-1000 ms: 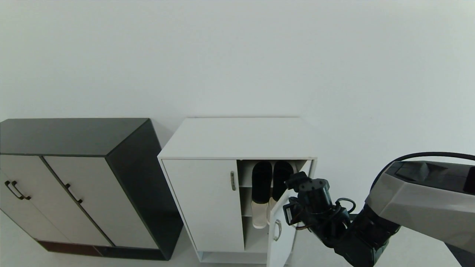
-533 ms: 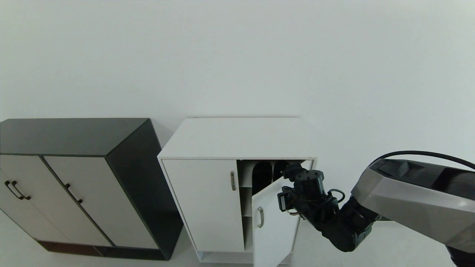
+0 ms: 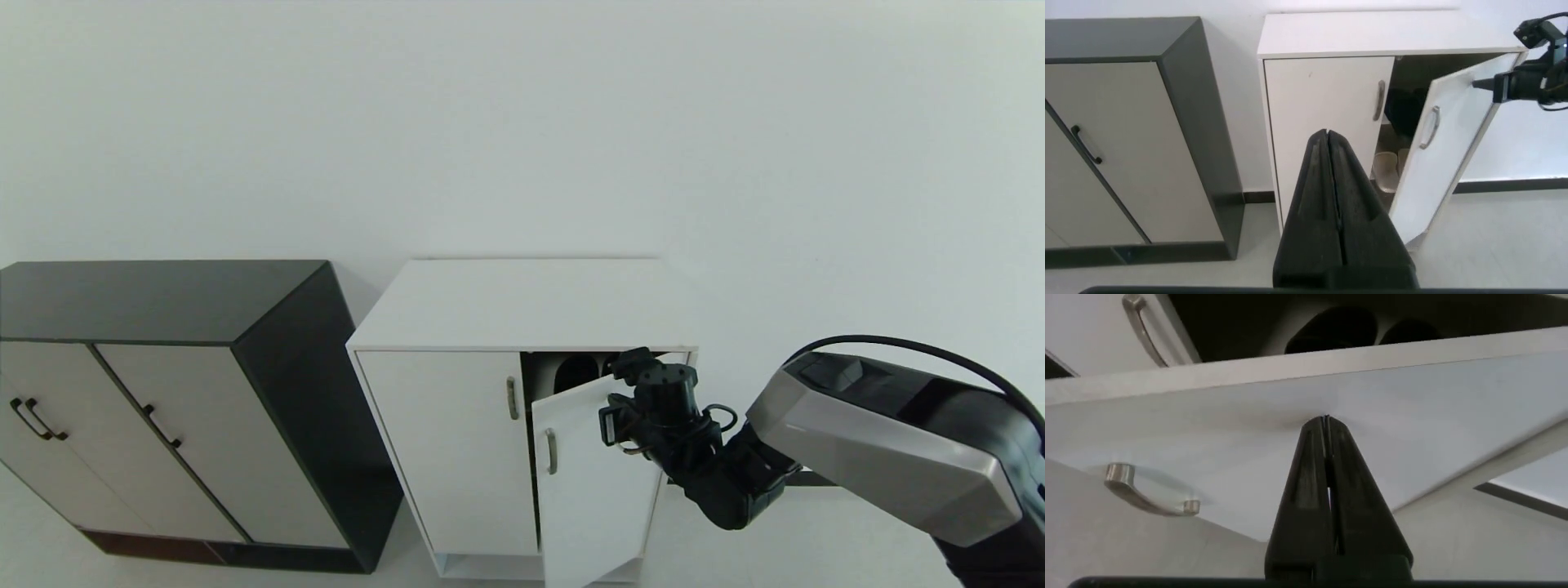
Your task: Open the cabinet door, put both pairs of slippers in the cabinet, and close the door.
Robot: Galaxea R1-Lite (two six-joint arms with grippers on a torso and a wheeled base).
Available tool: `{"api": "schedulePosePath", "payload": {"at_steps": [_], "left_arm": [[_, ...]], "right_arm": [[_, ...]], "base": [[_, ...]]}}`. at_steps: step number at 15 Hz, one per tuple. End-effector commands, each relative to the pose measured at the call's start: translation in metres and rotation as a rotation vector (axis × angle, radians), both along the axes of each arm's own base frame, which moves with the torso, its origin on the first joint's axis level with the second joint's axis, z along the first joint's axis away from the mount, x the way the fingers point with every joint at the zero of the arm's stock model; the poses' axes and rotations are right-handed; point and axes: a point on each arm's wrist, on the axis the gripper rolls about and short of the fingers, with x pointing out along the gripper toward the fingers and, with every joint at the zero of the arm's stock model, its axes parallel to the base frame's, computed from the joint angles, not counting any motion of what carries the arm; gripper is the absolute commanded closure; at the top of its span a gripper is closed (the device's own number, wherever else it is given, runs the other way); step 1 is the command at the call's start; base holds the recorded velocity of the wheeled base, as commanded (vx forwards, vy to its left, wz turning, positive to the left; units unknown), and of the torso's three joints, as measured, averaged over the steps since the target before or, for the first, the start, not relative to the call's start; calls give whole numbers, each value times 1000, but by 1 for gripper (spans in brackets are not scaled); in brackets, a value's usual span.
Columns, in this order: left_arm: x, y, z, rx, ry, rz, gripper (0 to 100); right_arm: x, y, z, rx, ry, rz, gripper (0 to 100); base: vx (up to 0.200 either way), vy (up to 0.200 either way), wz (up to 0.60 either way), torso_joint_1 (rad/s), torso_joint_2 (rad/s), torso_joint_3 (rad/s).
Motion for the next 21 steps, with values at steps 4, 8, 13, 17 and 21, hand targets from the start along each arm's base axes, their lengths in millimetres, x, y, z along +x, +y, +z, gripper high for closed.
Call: {"api": "schedulePosePath", "payload": {"at_steps": [4,8,13,17,21], "left_arm": [[0,0,0,0,0,0,100],[0,0,0,0,0,0,100],[0,0,0,1,2,0,100],[0,0,0,6,2,0,100],[0,0,0,6,2,0,100]], "right_arm": [[17,-4,-9,-1,0,-29,100],[28,-7,-11,-4,5,-46,100],[42,-10,-13,12,-19,-66,100],[49,-11,-17,4,-7,-74,100],[53,-12,-17,9,-15,-80,100]], "base": [[0,0,0,0,0,0],[0,0,0,0,0,0],[0,0,0,0,0,0],[0,0,0,0,0,0],[0,0,0,0,0,0]]}}
